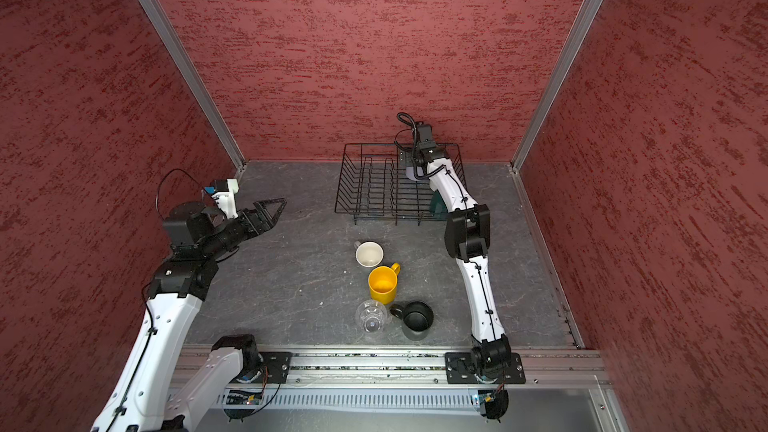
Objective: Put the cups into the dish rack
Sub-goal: 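Lower the lilac cup upright into the rack with the right gripper, then open the right gripper and lift it off the lilac cup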
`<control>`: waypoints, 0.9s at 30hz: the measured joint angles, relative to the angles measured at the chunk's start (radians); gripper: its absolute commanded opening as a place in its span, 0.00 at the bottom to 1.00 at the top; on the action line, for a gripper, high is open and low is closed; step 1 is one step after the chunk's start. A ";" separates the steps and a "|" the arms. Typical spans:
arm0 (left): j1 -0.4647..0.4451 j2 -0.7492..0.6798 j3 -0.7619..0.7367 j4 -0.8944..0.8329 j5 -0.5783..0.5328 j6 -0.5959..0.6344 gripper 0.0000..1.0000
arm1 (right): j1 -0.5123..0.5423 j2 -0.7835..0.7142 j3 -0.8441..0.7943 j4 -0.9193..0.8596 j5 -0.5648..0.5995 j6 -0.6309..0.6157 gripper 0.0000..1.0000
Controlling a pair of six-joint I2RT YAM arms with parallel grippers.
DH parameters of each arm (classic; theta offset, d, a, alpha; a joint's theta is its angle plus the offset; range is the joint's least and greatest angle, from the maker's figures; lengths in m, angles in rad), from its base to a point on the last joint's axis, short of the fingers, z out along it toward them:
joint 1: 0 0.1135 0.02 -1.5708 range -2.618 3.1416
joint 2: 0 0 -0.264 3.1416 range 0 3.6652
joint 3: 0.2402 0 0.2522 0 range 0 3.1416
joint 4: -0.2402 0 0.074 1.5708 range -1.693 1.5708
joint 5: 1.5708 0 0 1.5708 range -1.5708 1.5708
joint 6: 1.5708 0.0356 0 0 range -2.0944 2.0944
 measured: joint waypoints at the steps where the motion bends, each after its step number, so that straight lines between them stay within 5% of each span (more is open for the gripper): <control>1: 0.000 0.000 0.000 0.000 0.000 0.000 1.00 | 0.000 -0.026 0.000 0.000 -0.008 0.005 0.94; 11: 0.000 0.006 0.000 0.009 0.000 0.007 1.00 | 0.026 -0.320 -0.061 -0.077 -0.053 0.028 0.82; 20: 0.002 0.026 0.000 0.042 0.000 0.007 1.00 | 0.142 -0.851 -0.809 -0.058 -0.108 0.079 0.78; 27: 0.002 0.063 -0.002 0.084 0.012 -0.002 1.00 | 0.191 -1.180 -1.145 -0.106 -0.106 0.163 0.74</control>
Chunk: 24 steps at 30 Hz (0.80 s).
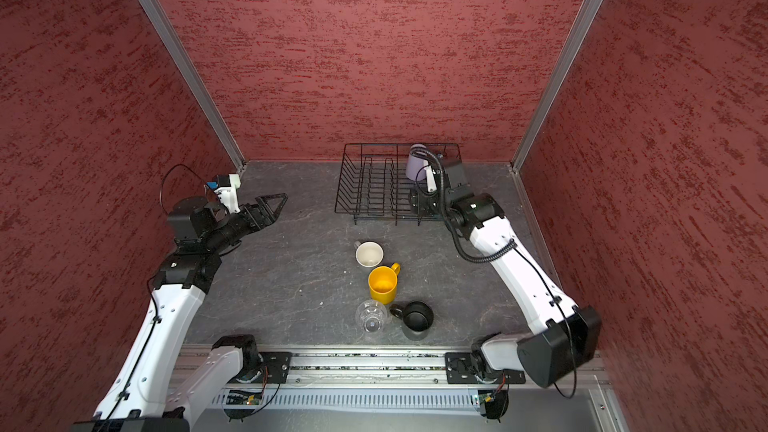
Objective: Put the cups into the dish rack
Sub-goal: 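Open the right gripper and lift it off the lilac cup, then reach the right gripper to the black mug and grasp its rim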
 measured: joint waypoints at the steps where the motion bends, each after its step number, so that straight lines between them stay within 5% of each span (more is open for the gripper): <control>1: 0.000 0.003 -0.003 0.006 0.003 -0.004 1.00 | 0.012 -0.026 -0.030 -0.010 0.001 0.016 0.73; 24: 0.000 0.007 -0.047 0.040 0.023 -0.030 1.00 | 0.380 -0.381 -0.474 -0.351 0.000 0.467 0.48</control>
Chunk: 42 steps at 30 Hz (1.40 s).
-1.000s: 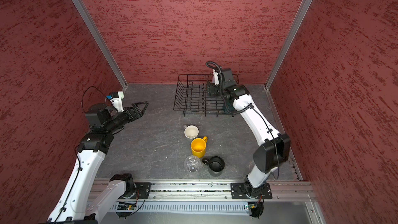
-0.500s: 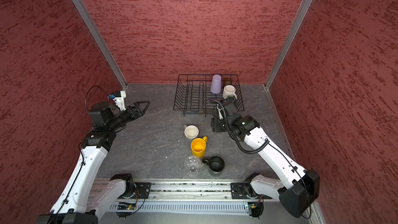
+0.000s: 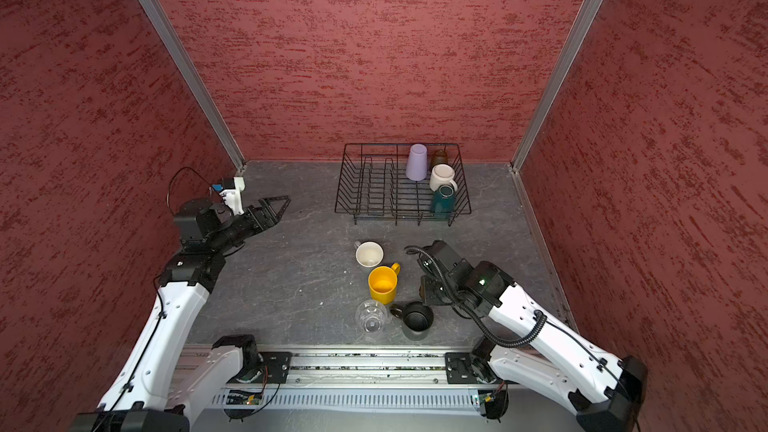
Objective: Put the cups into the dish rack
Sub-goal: 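Reach the right gripper to the black mug and grasp its rim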
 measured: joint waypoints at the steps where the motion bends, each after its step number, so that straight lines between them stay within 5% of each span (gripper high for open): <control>1: 0.000 0.000 0.000 0.001 0.001 -0.002 1.00 | 0.018 -0.003 -0.012 -0.008 0.000 0.019 0.47; 17: 0.000 -0.008 -0.002 0.005 0.003 -0.003 1.00 | 0.105 0.063 -0.145 0.046 -0.003 0.137 0.35; 27: 0.000 -0.008 -0.013 0.006 0.002 -0.002 1.00 | 0.113 0.164 -0.169 0.115 0.023 0.150 0.13; 34: 0.000 -0.008 -0.013 0.006 0.002 -0.002 1.00 | 0.113 0.174 -0.150 0.057 0.076 0.150 0.01; 42: 0.000 -0.008 -0.013 0.005 -0.002 -0.002 1.00 | 0.113 0.111 -0.114 -0.079 0.129 0.184 0.00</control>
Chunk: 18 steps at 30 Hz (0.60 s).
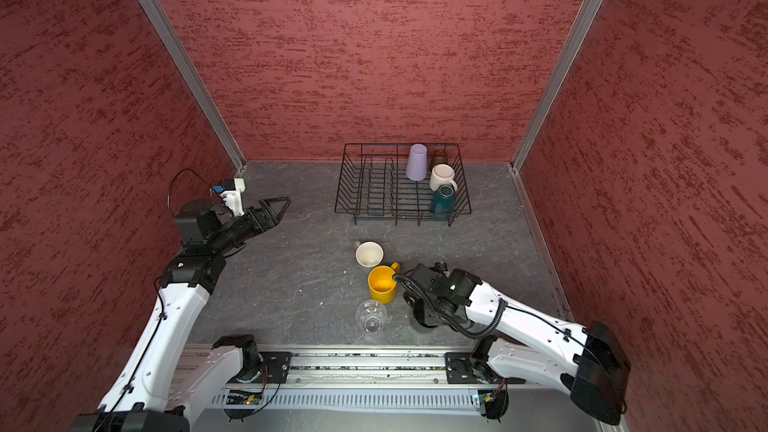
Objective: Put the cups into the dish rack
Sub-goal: 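Reach the right gripper to the black mug and grasp its rim, then lift the black mug toward the rack with the right gripper while the left reaches forward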
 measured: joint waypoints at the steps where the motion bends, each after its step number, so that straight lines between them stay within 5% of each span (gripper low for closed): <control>1: 0.000 0.000 0.000 0.000 -0.002 0.000 1.00 | 0.000 -0.019 0.014 -0.018 0.007 0.009 0.00; 12: -0.015 0.008 0.020 -0.034 -0.034 0.003 1.00 | 0.000 -0.062 0.340 -0.111 0.196 0.061 0.00; 18: -0.022 0.010 0.030 -0.027 0.001 0.011 1.00 | -0.026 0.002 0.427 0.034 0.236 -0.033 0.00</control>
